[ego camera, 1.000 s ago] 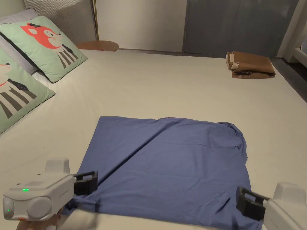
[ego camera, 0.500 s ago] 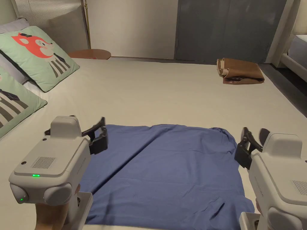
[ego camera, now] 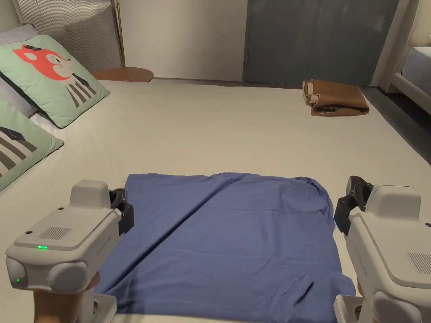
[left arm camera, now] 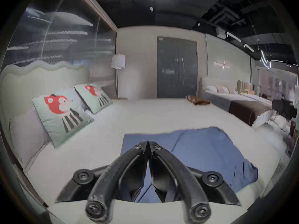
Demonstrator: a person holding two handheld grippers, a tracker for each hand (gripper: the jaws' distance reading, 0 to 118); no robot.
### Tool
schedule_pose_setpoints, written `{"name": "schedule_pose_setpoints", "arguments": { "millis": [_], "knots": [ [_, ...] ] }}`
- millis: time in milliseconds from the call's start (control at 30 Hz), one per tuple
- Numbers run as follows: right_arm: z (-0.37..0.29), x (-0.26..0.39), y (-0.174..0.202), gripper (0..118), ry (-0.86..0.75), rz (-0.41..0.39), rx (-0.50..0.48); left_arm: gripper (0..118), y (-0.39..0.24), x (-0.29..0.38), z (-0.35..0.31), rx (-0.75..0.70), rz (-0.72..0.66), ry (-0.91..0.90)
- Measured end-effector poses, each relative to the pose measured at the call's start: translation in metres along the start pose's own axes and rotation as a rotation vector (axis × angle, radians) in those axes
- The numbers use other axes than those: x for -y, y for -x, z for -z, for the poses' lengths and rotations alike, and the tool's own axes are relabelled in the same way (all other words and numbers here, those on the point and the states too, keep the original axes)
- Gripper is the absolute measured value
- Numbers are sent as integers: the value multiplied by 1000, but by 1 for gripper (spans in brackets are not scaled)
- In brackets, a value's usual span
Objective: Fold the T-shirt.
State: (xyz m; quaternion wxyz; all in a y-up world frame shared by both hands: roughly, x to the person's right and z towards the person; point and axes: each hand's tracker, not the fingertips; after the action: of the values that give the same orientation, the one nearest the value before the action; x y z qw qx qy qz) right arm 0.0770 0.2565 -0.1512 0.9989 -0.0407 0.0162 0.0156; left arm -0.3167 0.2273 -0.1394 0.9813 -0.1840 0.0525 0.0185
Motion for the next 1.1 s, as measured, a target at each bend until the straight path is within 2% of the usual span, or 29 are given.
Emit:
{"name": "schedule_pose_setpoints", "arguments": {
  "millis": [300,400,433,467,500,533,567,667,767,867,967,1100],
  "knots": [
    [0,10,-3,0,31,2,-9,0,53,75,2,-32,24,240],
    [-2,9,-3,0,43,6,-12,1,67,92,0,-20,-42,340],
    [-3,9,-3,0,45,4,-11,10,71,98,-1,-34,-76,355],
    [-3,10,-2,0,49,1,-11,31,75,104,-1,-35,-96,378],
    [-2,11,-2,0,52,-1,-12,67,74,103,-4,-28,-106,394],
    [-1,14,-2,0,55,0,-13,92,73,106,-3,-23,-109,429],
    [0,17,-2,0,61,2,-14,107,74,111,-1,-28,-118,465],
    [1,19,-2,0,71,0,-18,107,72,117,-8,-12,-196,446],
    [2,21,-3,0,84,-1,-22,103,71,132,-1,-67,-157,492],
    [1,22,-1,0,90,-7,-22,25,67,143,3,-54,-124,501],
    [-1,23,-3,0,100,-4,-22,8,58,143,6,-76,-40,496],
    [-4,34,-11,0,132,6,-6,4,50,135,2,-71,-10,469]
  ]
}}
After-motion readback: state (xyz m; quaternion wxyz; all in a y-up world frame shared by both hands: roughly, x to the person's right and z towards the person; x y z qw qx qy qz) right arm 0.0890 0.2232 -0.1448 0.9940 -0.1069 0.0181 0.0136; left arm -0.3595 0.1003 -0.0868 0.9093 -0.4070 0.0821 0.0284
